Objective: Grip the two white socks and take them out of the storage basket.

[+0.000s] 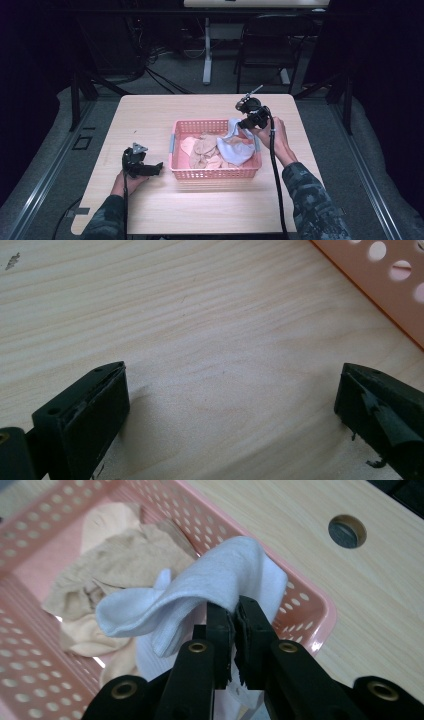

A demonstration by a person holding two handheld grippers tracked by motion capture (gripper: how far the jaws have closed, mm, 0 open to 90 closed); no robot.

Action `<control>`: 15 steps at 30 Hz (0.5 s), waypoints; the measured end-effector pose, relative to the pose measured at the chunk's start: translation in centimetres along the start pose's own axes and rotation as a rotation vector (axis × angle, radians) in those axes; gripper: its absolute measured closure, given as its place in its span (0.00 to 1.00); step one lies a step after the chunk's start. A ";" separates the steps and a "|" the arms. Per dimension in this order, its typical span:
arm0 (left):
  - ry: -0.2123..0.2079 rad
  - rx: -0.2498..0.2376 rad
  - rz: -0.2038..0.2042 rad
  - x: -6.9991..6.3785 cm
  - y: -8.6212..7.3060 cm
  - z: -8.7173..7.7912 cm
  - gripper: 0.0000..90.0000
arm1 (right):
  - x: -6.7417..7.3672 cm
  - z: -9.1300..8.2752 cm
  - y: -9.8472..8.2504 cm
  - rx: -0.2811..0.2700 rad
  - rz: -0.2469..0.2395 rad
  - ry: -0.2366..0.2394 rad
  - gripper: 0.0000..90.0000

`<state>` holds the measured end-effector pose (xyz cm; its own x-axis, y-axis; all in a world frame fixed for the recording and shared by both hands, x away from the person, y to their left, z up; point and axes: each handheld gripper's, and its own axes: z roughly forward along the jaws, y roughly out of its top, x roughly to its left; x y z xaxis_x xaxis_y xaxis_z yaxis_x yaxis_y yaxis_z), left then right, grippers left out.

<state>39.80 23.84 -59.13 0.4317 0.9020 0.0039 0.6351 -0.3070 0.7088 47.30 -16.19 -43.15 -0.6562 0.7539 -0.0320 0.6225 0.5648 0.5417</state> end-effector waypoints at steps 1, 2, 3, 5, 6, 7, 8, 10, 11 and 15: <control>0.001 -0.003 -0.003 0.0 0.0 0.0 0.01 | 0.1 -0.2 0.1 -0.011 -0.004 0.002 0.94; 0.001 -0.003 -0.003 0.0 0.0 0.0 0.01 | 0.1 -0.2 0.1 -0.011 -0.004 0.002 0.94; 0.000 -0.003 -0.003 0.0 0.0 0.0 0.01 | 0.3 -0.7 0.2 -0.018 -0.010 0.003 0.94; 0.001 -0.003 -0.002 0.0 0.0 0.0 0.01 | 0.3 -0.8 0.3 -0.013 -0.015 0.004 0.94; 0.001 -0.002 -0.003 0.0 0.0 0.0 0.01 | 0.3 -1.2 0.4 -0.020 -0.011 0.003 0.94; 0.001 -0.003 -0.002 0.0 0.0 0.0 0.01 | 0.3 -1.3 0.4 -0.021 -0.012 0.005 0.94; 0.001 -0.002 -0.003 0.0 0.0 0.0 0.01 | 0.3 -1.3 0.4 -0.021 -0.012 0.005 0.94; 0.001 -0.002 -0.003 0.0 0.0 0.0 0.01 | 0.3 -1.7 0.6 -0.033 -0.009 0.011 0.94; 0.001 -0.003 -0.001 0.0 0.0 0.0 0.01 | 0.3 -1.8 0.7 -0.034 -0.007 0.013 0.94; 0.000 -0.003 -0.002 0.0 0.0 0.0 0.01 | 0.4 -2.4 1.0 -0.050 -0.006 0.018 0.94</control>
<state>39.79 23.81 -59.15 0.4304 0.9026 0.0023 0.6339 -0.3041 0.7111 46.63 -16.10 -40.63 -0.6677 0.7441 -0.0199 0.5968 0.5511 0.5832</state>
